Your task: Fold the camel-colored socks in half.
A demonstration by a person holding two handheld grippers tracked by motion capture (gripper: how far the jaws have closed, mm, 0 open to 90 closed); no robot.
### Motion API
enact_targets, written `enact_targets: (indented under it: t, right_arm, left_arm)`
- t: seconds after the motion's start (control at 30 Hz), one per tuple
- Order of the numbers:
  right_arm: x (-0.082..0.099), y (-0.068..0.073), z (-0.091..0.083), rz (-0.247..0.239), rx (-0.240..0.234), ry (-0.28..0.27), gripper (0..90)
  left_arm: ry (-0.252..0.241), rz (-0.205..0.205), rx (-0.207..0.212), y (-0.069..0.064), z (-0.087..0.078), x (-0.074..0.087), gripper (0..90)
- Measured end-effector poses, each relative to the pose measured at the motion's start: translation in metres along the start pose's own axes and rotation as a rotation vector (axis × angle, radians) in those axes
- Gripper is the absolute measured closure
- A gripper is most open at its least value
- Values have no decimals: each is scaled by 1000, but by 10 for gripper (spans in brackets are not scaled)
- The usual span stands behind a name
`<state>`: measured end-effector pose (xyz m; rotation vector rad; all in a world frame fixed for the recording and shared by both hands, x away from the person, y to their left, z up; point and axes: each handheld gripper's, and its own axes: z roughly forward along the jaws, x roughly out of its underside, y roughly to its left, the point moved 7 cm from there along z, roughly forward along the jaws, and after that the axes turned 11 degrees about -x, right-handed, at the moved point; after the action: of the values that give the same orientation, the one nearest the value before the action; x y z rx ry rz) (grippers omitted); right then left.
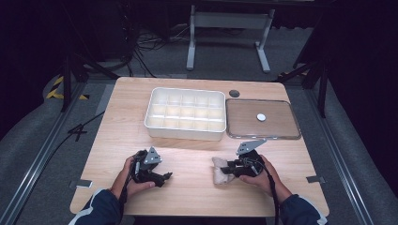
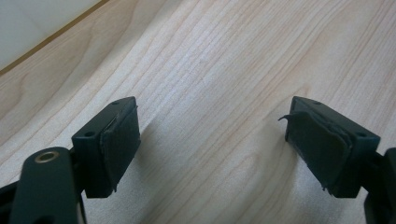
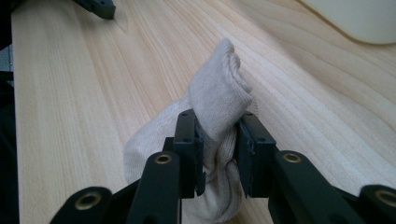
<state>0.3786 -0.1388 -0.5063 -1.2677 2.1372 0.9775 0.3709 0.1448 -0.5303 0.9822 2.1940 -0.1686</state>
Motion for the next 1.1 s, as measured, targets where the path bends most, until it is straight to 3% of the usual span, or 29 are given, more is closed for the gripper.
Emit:
enact_targets:
  t: [0.1,0.2,0.23,0.37,1.1]
  right_arm:
    - [-3,2,-5,-25,14,-15,725]
    - [-3,2,-7,-27,19,-17,726]
    - [-3,2,-8,-33,20,-20,726]
    - [-4,2,-10,-31,30,-27,726]
    - [-12,-3,-29,-79,111,-78,726]
  left_arm:
    - [-14,-35,17,1,1,2,152]
    - [-22,-18,15,3,1,3,148]
    - [-31,-34,14,2,2,4,146]
    - [-36,-17,20,3,2,3,143]
    - [-36,-21,25,3,3,3,132]
